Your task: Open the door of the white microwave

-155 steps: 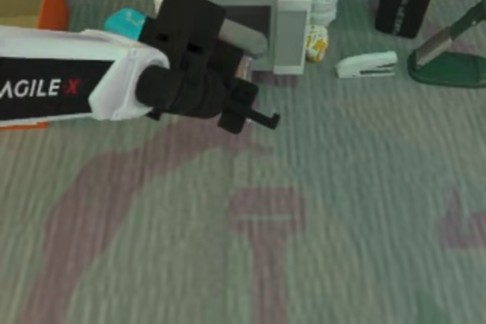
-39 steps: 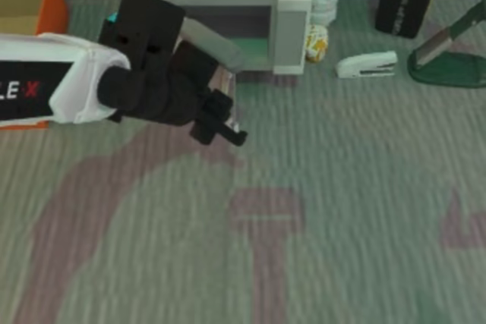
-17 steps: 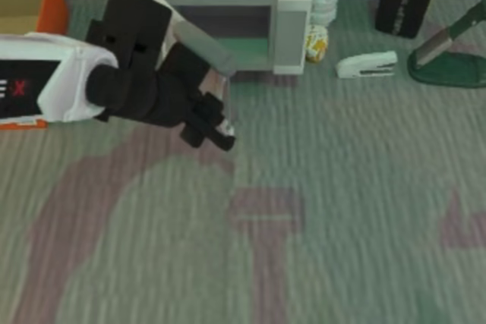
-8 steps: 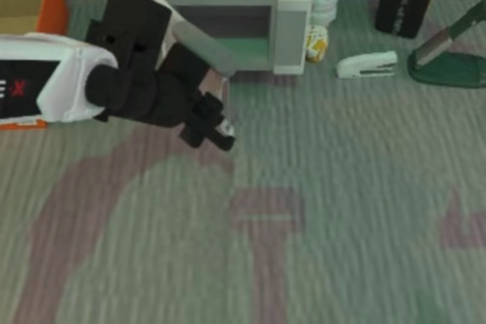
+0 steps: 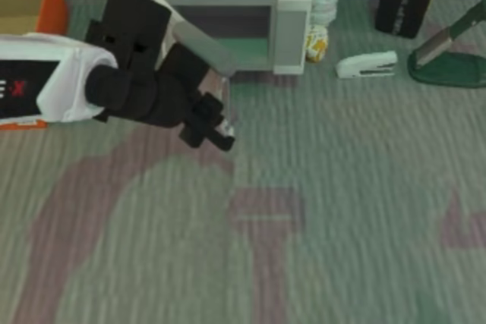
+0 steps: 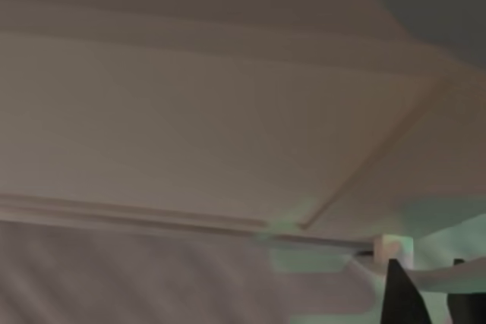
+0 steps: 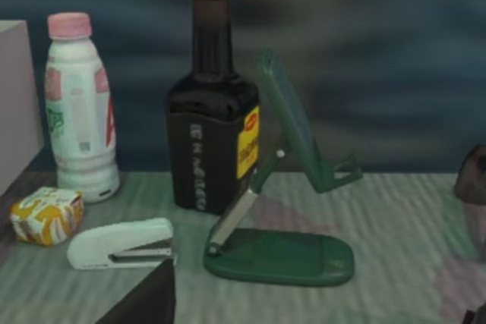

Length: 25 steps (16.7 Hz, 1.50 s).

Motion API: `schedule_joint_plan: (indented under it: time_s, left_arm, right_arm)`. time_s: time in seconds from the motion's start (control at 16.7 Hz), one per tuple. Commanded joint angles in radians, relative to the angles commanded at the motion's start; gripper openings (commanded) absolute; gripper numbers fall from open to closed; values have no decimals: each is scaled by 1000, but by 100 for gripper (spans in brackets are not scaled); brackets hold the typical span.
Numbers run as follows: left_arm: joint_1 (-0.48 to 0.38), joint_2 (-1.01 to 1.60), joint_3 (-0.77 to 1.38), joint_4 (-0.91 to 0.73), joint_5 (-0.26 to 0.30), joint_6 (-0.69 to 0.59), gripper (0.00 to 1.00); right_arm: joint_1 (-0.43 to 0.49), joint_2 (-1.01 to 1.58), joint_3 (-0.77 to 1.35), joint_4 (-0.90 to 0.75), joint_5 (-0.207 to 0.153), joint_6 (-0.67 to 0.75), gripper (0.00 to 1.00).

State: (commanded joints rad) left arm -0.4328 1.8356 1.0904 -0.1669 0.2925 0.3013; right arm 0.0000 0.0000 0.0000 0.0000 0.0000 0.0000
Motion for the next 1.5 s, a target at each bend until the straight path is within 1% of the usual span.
schedule_joint_plan:
  time_s: [0.48, 1.5]
  left_arm:
    - [38, -10, -6, -23, 47, 78, 0]
    - [38, -10, -6, -23, 47, 79, 0]
  right_arm:
    - [0, 0, 0, 0, 0, 0, 100]
    - [0, 0, 0, 0, 0, 0, 100]
